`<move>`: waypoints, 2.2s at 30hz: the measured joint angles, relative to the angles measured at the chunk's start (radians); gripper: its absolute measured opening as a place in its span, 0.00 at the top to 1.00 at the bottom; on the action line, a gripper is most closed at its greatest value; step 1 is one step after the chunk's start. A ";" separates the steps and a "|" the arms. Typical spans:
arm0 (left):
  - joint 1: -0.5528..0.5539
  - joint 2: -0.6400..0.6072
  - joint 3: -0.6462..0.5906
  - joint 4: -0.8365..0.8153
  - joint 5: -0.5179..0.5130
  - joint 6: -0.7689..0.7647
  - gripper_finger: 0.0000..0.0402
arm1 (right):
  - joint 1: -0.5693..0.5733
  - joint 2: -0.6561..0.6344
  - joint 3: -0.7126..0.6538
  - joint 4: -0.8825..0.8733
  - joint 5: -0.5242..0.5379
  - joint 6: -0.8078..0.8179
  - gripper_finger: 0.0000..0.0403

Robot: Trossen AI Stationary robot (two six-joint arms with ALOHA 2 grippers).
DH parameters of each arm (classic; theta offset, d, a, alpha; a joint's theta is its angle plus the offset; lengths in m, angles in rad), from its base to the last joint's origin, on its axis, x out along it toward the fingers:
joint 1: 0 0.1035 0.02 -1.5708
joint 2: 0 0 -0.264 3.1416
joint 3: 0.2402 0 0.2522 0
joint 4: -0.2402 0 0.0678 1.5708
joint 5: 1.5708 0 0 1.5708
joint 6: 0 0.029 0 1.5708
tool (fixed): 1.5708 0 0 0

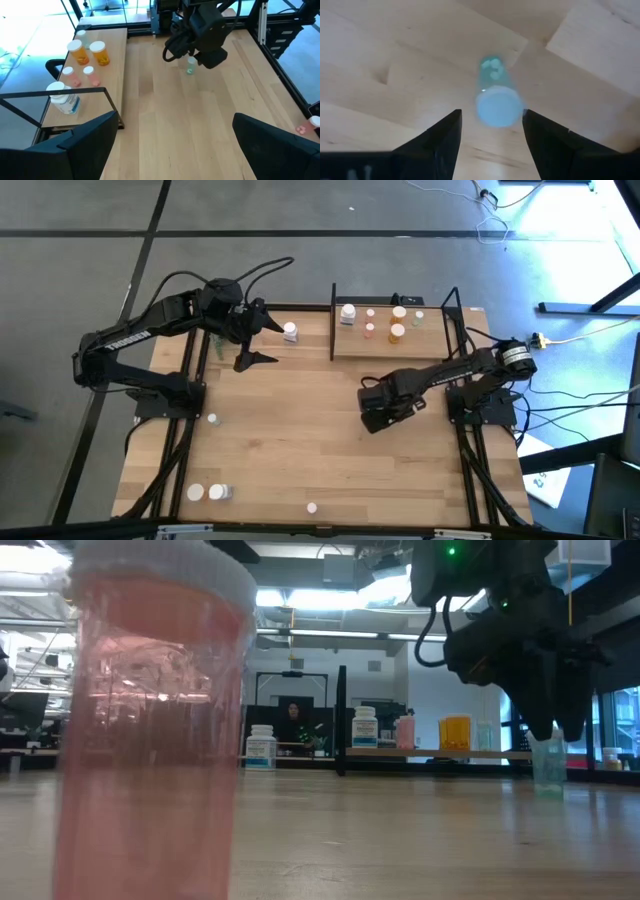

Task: Pick and place medicine bottles onto shelf by color
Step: Put the right blue pill bottle on the shelf aligned with the other blue pill bottle

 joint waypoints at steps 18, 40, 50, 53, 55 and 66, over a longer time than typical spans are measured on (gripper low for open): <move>0.000 0.000 0.000 0.000 -0.002 0.000 0.04 | -0.008 0.000 0.000 0.000 0.057 -0.001 0.49; 0.000 0.000 0.000 0.000 -0.003 0.000 0.04 | -0.009 -0.004 0.000 0.002 0.059 -0.020 0.69; 0.000 0.000 0.000 0.000 -0.003 0.001 0.04 | -0.085 -0.104 0.028 -0.137 0.049 -0.143 0.69; 0.000 0.000 0.000 0.000 -0.003 0.001 0.04 | -0.139 -0.150 0.030 -0.191 0.053 -0.200 0.69; 0.000 0.000 0.000 0.000 -0.003 0.001 0.04 | -0.185 -0.186 0.030 -0.225 0.058 -0.234 0.70; 0.000 0.000 0.000 0.000 -0.003 0.009 0.04 | -0.534 -0.299 0.039 -0.361 0.100 -0.454 0.69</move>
